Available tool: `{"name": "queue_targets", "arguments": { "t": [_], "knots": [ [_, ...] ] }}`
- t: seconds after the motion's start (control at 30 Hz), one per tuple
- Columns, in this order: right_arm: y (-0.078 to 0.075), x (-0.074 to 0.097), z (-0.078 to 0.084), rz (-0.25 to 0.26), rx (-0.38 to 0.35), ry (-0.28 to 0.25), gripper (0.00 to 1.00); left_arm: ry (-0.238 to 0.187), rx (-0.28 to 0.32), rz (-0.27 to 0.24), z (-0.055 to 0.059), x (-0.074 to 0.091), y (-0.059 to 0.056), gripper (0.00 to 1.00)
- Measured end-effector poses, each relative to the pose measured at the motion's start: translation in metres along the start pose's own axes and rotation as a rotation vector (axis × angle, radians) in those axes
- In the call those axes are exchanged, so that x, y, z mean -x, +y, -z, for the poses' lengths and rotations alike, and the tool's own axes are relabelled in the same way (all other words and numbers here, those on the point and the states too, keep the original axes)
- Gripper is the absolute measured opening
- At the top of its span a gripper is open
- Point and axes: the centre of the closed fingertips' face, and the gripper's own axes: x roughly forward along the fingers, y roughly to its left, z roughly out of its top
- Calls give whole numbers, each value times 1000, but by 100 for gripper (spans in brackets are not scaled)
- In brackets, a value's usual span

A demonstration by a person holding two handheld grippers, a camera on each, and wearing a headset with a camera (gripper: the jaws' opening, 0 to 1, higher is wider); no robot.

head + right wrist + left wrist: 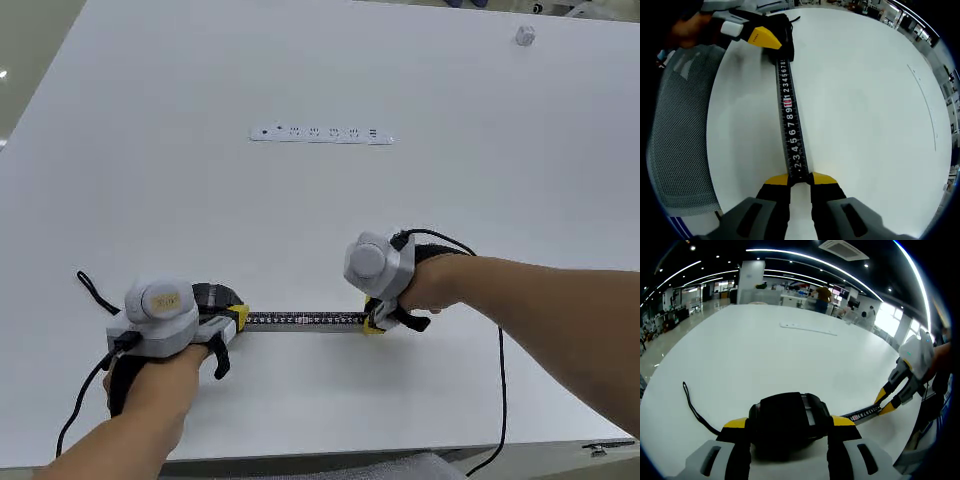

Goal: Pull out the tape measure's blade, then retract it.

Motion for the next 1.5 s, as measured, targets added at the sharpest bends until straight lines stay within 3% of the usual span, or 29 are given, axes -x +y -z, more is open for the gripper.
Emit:
{"name": "queue_targets", "arguments": {
  "t": [1.5],
  "knots": [
    [3,-5,-16,0,5,-22,15,0,4,4,1,-2,2,58]
  ]
}}
